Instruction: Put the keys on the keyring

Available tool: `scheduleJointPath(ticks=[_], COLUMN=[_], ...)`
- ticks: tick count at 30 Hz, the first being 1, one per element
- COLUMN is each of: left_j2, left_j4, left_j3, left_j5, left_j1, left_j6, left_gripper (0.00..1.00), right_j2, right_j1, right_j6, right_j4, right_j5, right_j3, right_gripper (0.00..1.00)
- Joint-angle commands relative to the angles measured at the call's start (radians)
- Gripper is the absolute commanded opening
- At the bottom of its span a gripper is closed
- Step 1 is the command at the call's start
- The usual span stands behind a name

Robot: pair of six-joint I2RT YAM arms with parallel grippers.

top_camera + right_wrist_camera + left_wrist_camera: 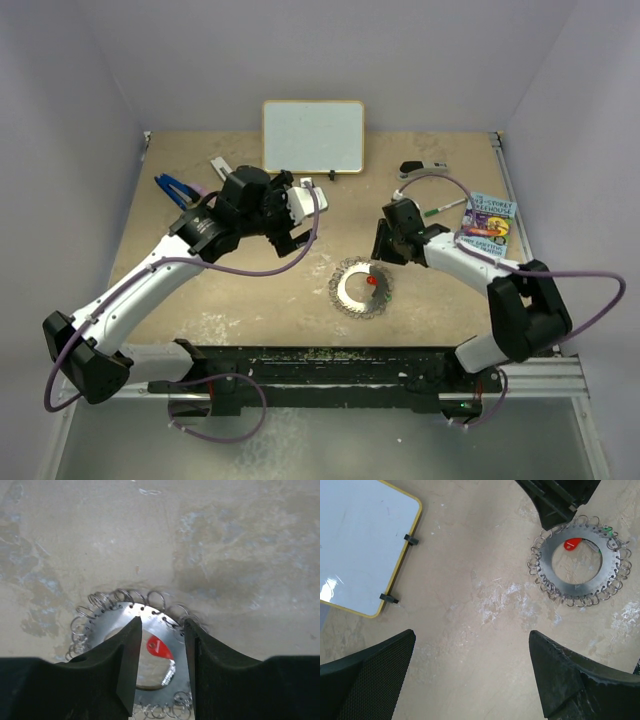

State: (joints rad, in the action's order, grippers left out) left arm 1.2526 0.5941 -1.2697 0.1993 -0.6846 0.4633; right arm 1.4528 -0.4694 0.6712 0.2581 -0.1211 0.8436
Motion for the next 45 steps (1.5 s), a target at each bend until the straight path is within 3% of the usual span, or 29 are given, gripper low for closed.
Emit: scheduleJointPath(ticks=[1,10,18,27,45], left_j2=[-0.036,-0.057,-0.059,-0.058,-0.061], left_j4=[-0.006,-0.020,-0.024,-0.039,-0.051], left_j3=[0.008,0.039,0.040,0.058,0.066], left_j5=[-0.029,-0.029,-0.033,-0.017,-0.003], left_j1=[0.000,0.000,0.002,0.001,0.002], left_j6=[-0.015,-0.012,-0.020,-0.032,-0.035], left_gripper=[0.98,0.98,0.98,0.98,0.98], right_j2=[0.073,0.163,0.136,0.173,0.182], right_j1=[0.000,-0.028,-0.033,-0.190,-0.262], right_j6=[-0.016,-0.060,-0.106,-0.192,-0.304], right_j4=[-0.091,-0.030,-0.056,0.001,0.005], right_j5=[0.066,0.057,0.080,0.055,0.051], right_j3=[0.111,0.228,0.172,0.260,0.252], right_gripper=[0.43,0.38,0.36,0.39,0.36])
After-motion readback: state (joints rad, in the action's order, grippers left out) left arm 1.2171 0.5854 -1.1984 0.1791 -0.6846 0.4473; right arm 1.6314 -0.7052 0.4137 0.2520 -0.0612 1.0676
